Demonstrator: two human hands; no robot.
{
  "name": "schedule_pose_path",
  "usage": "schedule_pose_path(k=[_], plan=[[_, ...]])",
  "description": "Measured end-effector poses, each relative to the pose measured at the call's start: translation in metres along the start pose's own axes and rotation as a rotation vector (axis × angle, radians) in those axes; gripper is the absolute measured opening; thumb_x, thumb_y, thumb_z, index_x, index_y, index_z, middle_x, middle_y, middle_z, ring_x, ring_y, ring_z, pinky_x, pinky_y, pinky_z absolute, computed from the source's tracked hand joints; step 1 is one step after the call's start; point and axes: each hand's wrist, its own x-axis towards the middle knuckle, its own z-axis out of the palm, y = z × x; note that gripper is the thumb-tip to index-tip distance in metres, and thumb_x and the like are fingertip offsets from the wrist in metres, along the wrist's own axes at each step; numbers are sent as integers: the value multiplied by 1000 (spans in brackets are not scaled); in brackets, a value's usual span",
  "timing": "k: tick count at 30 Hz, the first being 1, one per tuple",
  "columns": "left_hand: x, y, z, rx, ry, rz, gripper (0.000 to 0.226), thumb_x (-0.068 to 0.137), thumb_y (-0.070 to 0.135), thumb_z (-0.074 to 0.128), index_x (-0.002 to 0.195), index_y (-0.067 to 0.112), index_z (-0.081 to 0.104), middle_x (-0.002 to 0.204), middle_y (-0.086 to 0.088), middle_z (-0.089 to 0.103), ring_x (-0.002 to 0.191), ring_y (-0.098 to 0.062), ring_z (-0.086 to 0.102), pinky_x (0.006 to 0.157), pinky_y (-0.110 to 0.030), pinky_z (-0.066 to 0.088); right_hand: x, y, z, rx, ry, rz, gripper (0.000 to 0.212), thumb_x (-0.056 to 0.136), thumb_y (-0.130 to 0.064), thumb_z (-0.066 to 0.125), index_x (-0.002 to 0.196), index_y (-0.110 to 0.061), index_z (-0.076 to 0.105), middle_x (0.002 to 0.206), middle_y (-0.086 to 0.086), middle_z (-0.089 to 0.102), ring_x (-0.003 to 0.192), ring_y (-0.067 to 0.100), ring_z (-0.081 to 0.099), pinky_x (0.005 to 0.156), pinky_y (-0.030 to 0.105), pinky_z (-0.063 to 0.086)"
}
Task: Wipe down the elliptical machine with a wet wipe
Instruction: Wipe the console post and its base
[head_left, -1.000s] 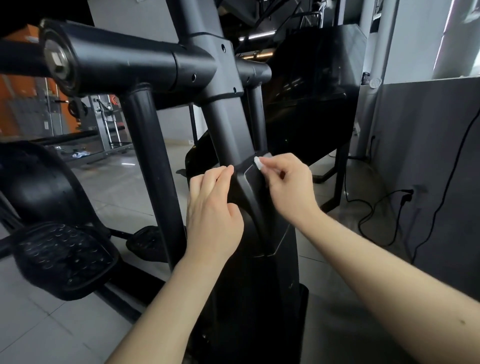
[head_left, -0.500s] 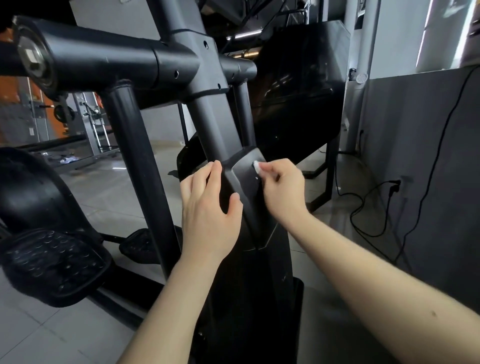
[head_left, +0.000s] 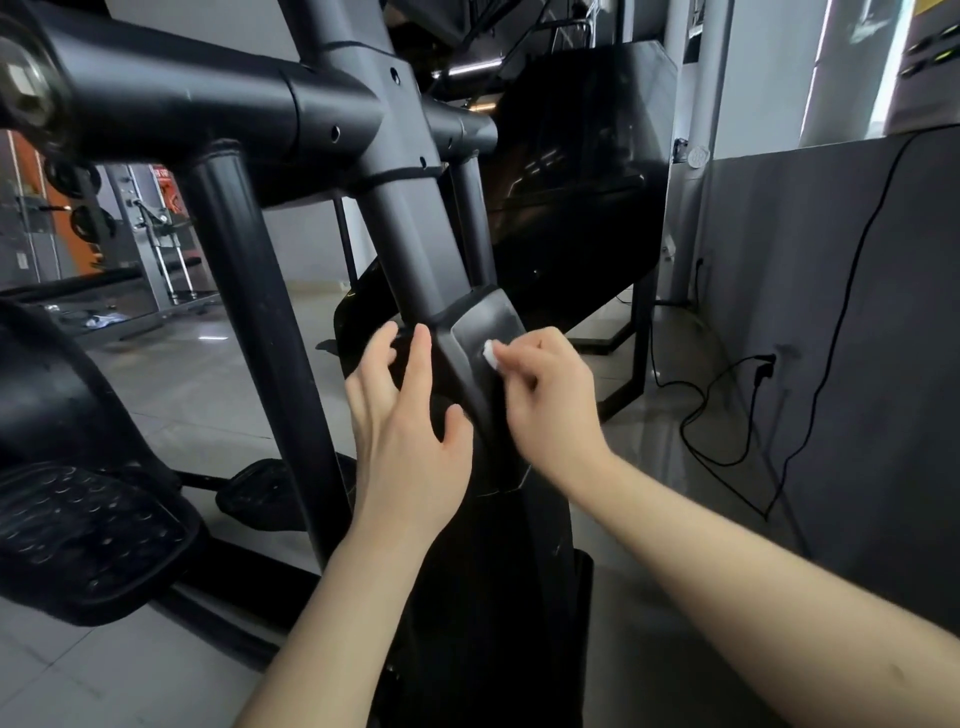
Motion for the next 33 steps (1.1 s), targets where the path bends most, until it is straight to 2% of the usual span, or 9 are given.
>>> schedule_pose_path(k=[3,6,10,13,18,22,26,29,33], plan=[[-3,2,1,-16,-2,-7,77,92,5,57,160,22,25,162,9,15,148,-11,12,96,5,16,-17,-6,-5,6,-24,-165,12,100,-8,64,96,-4,76,88,2,57,80,17,57,74,19,47],[-4,4,1,-30,-2,-7,76,93,5,56,160,22,25,162,10,15,149,-9,9,91,12,13,9,15,4,-70,11,-93,13,99,-8,63,94,-6,76,89,1,57,83,19,58,76,26,50],[-3,2,-3,-38,-10,1,71,96,9,56,159,23,28,161,11,18,149,-8,11,91,11,14,30,30,15,-103,13,144,17,101,-13,60,100,-9,76,93,-3,56,90,14,57,85,31,53],[-2,1,-6,-42,-30,2,69,97,10,55,160,23,29,161,14,18,149,-7,10,91,4,18,-2,6,4,-12,4,50,17,102,-13,60,95,-8,74,90,-1,56,86,13,58,78,20,47],[-3,0,-6,-16,-42,19,77,93,0,51,160,24,25,162,14,15,150,-6,7,80,4,27,-18,-7,-8,130,-40,-18,12,98,-10,66,97,-10,78,88,0,60,86,12,61,79,20,50],[-3,0,-6,-14,-42,19,77,93,0,52,160,24,25,162,13,16,150,-7,7,80,11,24,45,31,12,215,18,374,15,98,-19,67,103,-16,80,97,-9,71,95,3,65,93,25,54],[-3,-2,-8,-21,-63,23,78,93,3,54,161,27,22,163,16,13,150,-4,5,82,0,27,73,55,23,309,-25,574,18,97,-23,66,108,-20,80,103,-8,77,106,10,69,103,39,54],[-2,-5,-9,-39,-85,27,80,93,2,53,161,29,21,163,19,10,150,-2,2,81,-1,26,58,36,18,300,7,522,21,99,-25,64,116,-20,77,108,-9,75,108,8,67,103,34,52],[-3,-8,-9,-36,-91,37,81,92,1,54,161,28,21,163,19,9,150,-2,1,85,-1,24,-15,-5,4,360,28,342,14,99,-23,67,109,-20,77,93,-3,71,91,9,67,83,24,53]])
